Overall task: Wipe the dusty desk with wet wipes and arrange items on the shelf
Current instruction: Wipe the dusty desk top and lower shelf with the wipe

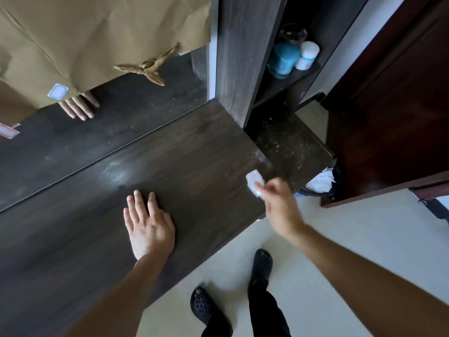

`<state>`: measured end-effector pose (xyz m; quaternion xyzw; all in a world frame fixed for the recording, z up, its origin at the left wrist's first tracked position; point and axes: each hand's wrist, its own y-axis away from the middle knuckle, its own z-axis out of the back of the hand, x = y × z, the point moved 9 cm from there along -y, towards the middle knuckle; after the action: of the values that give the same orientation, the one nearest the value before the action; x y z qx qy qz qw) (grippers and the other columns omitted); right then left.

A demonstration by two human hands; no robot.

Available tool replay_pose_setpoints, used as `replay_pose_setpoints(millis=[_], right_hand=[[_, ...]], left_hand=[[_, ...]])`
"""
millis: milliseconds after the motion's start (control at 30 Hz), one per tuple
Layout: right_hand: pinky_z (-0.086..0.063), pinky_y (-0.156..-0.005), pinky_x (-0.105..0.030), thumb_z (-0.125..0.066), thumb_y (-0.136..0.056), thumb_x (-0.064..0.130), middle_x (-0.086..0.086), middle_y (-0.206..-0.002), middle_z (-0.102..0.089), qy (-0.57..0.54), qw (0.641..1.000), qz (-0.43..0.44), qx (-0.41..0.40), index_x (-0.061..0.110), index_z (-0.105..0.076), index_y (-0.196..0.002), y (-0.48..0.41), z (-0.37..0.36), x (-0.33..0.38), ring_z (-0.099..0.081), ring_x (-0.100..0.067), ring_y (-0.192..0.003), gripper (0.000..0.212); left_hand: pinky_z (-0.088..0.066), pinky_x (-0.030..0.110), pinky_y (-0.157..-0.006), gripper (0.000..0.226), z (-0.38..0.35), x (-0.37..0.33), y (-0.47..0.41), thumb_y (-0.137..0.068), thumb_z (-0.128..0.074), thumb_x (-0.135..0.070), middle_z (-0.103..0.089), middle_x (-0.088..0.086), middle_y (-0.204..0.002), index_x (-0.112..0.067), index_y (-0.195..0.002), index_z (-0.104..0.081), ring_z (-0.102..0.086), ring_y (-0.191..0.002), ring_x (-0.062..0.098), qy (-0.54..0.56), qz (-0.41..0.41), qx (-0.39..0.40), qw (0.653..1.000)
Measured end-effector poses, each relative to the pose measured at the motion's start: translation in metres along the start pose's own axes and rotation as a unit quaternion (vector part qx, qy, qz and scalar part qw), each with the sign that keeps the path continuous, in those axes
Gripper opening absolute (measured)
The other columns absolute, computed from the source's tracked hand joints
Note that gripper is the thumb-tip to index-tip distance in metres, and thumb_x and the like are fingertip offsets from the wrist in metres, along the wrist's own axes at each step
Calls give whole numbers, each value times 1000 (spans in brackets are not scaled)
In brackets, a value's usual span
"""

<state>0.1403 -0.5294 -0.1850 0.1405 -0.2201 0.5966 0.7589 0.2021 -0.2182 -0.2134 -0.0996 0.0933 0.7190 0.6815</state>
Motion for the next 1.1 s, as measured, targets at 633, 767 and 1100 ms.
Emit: replay_pose_setpoints(millis=[633,767,1100], right_hand=[[-48,-65,-26,-64,-83,-4,-8,-91,-52,-6,980,175,89,12,-69,-114,-123,-4,-8,-54,-25,-82,35],[-51,-68,-37,-61,-82,-6,-10,-89,-53,-14,986,157,56,11,-69,-111,-155,-16,2,-54,-27,-81,34],[-52,-63,-38,-64,-76,-9,-11,-88,-53,-14,979,182,86,11,-67,-111,-138,-32,26,-55,-30,-78,40]], left_hand=[[-6,47,-118,65,-16,-45,0,-88,-26,-35,-19,23,-154,-2,-142,-34,-9,-144,36,-32,135,-14,990],[-8,48,-118,63,-14,-45,-1,-88,-28,-34,-21,23,-153,-2,-142,-35,-11,-144,36,-38,136,-18,990],[-15,50,-116,60,-10,-47,-1,-88,-29,-33,-28,25,-150,-1,-138,-42,-19,-141,39,-41,131,-37,990]])
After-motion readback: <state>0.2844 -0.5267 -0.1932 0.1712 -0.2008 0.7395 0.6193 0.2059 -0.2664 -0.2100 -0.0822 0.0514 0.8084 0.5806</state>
